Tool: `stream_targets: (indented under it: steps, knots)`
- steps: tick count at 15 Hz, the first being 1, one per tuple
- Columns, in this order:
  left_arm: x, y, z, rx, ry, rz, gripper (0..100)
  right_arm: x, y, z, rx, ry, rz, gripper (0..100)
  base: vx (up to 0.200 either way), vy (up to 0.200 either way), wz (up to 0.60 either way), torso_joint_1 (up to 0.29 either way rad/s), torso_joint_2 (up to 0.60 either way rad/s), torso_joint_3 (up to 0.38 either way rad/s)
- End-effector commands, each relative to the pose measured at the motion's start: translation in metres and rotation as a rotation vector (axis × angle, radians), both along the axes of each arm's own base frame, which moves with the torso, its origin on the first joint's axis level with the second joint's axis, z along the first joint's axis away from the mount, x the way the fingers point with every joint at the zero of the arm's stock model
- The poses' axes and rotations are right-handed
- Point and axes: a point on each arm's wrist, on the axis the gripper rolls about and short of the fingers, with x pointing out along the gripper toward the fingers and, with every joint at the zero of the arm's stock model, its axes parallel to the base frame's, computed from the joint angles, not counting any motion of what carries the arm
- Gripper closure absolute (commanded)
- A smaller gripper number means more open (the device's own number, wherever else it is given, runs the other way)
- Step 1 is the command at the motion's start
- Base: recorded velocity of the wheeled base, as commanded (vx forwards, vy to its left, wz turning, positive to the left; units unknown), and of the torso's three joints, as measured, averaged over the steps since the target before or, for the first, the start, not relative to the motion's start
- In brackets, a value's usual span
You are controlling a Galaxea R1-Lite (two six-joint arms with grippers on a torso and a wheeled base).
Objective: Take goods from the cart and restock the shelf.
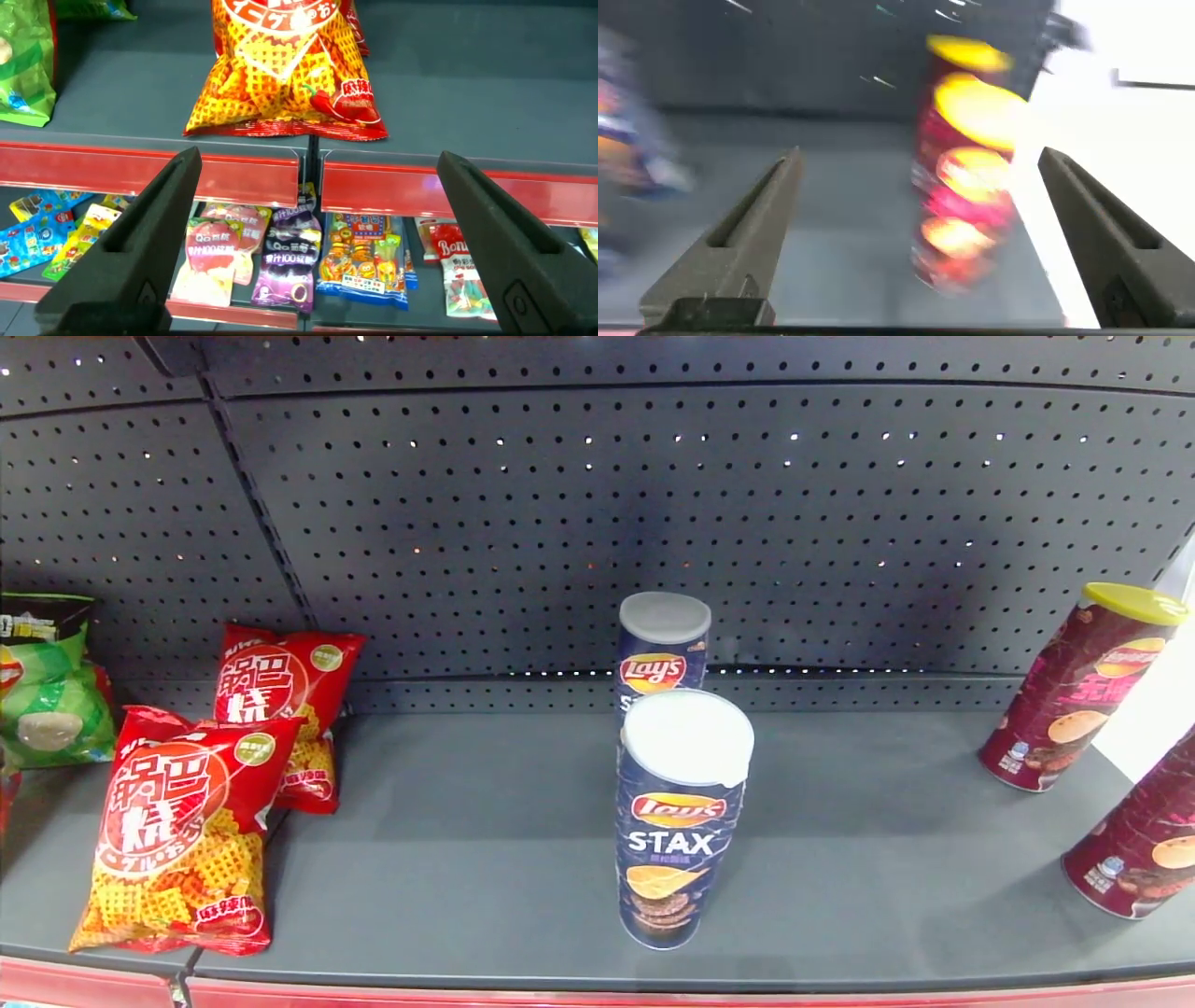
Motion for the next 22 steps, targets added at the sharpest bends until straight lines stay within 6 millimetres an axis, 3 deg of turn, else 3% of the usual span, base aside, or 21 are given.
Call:
stream_targets:
  steps: [1, 9, 16, 19, 22]
  knots:
    - [0.0, 0.0, 0.0, 0.0, 0.002, 0.001, 0, -0.022, -0.001, -0.041, -0.03, -0.024, -0.062, 0, 0.0, 0.0, 0.0, 0.0, 0.0, 0.0]
    - [0.0, 0.0, 0.0, 0.0, 0.002, 0.001, 0, -0.01, -0.001, -0.127, -0.017, 0.182, -0.053, 0, 0.0, 0.0, 0.0, 0.0, 0.0, 0.0]
    - [0.0, 0.0, 0.0, 0.0, 0.002, 0.001, 0, -0.017, 0.0, -0.134, 0.046, 0.139, -0.086, 0, 0.0, 0.0, 0.0, 0.0, 0.0, 0.0]
    - [0.0, 0.0, 0.0, -0.002, 0.001, 0.001, 0, -0.022, 0.003, -0.142, 0.109, 0.154, 0.097, 0, 0.0, 0.0, 0.0, 0.0, 0.0, 0.0]
    - [0.0, 0.0, 0.0, 0.0, 0.002, 0.001, 0, -0.024, 0.002, -0.142, 0.115, 0.106, 0.097, 0, 0.0, 0.0, 0.0, 0.0, 0.0, 0.0]
